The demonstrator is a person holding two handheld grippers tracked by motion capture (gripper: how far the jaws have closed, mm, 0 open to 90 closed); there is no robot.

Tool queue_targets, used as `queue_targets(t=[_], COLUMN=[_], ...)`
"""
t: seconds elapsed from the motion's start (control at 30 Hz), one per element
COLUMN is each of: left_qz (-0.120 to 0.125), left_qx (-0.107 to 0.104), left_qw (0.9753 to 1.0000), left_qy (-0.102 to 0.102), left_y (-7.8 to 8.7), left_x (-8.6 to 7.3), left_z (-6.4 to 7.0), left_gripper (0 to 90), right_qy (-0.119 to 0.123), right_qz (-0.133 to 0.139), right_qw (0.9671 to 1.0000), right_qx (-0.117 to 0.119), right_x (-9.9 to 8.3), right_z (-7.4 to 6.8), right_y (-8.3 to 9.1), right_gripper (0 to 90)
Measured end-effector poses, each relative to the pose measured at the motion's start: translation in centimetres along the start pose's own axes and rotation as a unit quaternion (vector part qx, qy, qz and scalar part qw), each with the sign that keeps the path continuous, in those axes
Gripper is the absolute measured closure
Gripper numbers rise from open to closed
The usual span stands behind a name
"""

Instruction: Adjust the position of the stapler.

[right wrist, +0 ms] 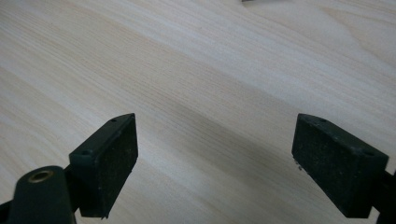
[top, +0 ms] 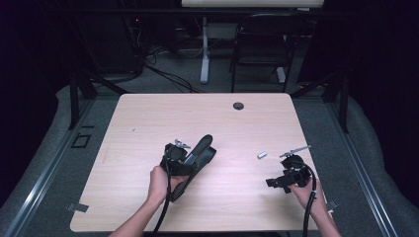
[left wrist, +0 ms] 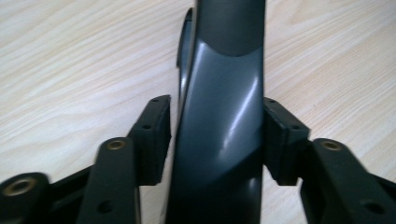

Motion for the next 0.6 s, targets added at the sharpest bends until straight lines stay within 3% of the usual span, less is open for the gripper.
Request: queue_targets(t=[0.07, 0.3, 0.43, 0.6], left_qz=[0.006, 0.004, 0.002, 0.0], left_qx=[0.005, -0.016, -0.035, -0.052], left_qw=[1.0, 0.9992, 0.9974, 0.9951], left_qy=[-0.005, -0.035, -0.063, -0.084], left_y=[-0.17, -0.23, -0.38, -0.48], left_x=[0.08, 0.17, 0.38, 0.54], left_z=[0.05, 0.17, 0.45, 0.64], left_gripper=[53.3, 54.1, 54.2, 54.2], right_qy=[-0.001, 0.002, 0.0, 0.005], right_qz=[0.005, 0.004, 0.007, 0.002], right_qw=[1.0, 1.0, 1.0, 1.0], right_qx=[0.002, 0.006, 0.004, 0.006], right_x=[0.13, 0.16, 0.19, 0.11], right_z=[-0.17, -0.43, -0.39, -0.33], right_y=[0.02, -0.09, -0.15, -0.09], right_gripper=[14.0, 14.0, 14.0, 14.1])
Point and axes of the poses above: each handheld gripper's, and its own axes: y roughly backward along the jaws, x roughly out of its top, z roughly to its right, the point moved 9 cm from there along -y, roughly forward along the jaws, and after that the axes turned 3 degrees about x, right-handed, at the moved point
